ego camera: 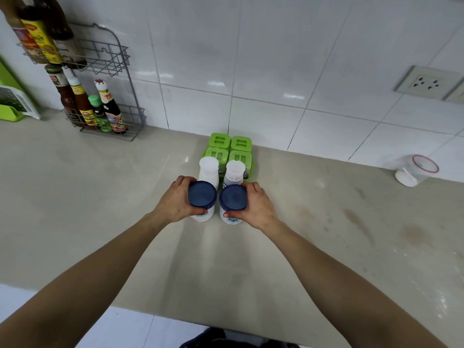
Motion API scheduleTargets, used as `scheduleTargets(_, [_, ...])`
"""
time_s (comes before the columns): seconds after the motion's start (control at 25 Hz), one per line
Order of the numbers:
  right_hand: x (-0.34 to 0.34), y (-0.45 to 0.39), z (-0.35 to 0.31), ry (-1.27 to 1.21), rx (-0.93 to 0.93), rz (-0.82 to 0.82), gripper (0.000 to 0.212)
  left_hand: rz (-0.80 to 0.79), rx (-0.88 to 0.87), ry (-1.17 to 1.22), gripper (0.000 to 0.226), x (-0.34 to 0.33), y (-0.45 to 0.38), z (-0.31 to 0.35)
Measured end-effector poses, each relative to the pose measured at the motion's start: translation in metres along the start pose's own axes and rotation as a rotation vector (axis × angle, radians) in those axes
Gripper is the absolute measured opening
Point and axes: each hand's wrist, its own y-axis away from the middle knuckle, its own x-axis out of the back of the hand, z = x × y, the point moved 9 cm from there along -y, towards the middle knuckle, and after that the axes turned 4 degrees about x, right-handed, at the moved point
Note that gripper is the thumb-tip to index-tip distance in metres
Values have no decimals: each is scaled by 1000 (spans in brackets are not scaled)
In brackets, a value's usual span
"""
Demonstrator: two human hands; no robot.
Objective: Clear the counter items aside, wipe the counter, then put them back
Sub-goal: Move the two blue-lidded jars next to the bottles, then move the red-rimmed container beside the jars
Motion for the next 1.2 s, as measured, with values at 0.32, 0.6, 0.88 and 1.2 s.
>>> scheduleTargets(0.32, [21, 18, 44, 5, 42, -98, 122, 386, -79, 107, 70, 22, 30, 35])
scheduleTargets(0.6, [114, 49, 186, 42, -96, -18, 111, 425, -488, 156, 37, -57, 14, 207])
scheduleTargets(0.88, [218, 81, 369, 120, -357, 103, 90, -4, -379, -186, 58, -235, -65, 309])
scheduleTargets(1.2, [272, 66, 522, -295, -730, 459, 81, -175, -262, -444, 63, -334, -141, 334])
